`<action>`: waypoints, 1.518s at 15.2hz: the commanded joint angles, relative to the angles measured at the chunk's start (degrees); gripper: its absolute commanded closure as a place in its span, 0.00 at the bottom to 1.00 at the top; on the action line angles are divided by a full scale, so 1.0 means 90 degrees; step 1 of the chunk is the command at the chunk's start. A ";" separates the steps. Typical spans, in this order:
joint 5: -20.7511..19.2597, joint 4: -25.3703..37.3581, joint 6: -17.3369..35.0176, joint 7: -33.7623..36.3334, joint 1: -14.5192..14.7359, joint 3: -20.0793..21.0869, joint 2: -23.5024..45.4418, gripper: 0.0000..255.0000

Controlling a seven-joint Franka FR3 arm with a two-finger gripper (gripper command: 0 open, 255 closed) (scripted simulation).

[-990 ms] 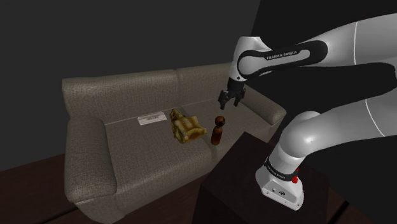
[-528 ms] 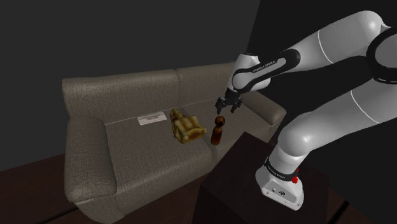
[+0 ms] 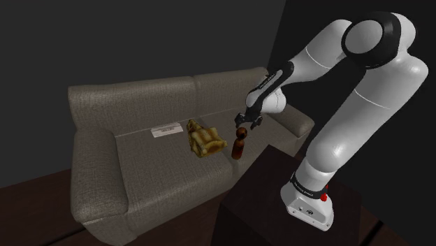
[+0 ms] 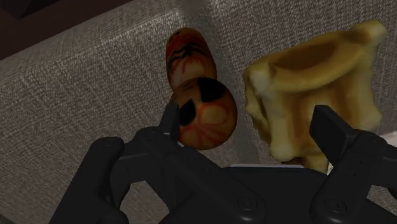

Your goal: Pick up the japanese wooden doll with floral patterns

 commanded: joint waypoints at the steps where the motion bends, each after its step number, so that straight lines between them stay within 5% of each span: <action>1: 0.1393 0.0174 0.0542 -0.0921 0.0292 -0.0195 0.0595 0.00; 3: 0.3529 0.0613 0.0830 -0.2530 0.0247 0.0037 0.1283 0.00; 4: 0.3620 0.0640 0.0854 -0.2602 0.0086 0.0200 0.1321 0.00; 11: 0.6072 0.1240 0.1220 -0.4825 -0.0719 0.1300 0.2281 0.00; 13: 0.6067 0.1239 0.1223 -0.4821 -0.0732 0.1312 0.2281 0.00; 14: 0.6064 0.1236 0.1228 -0.4805 -0.0721 0.1316 0.2278 1.00; 23: 0.6067 0.1239 0.1223 -0.4821 -0.0732 0.1312 0.2281 1.00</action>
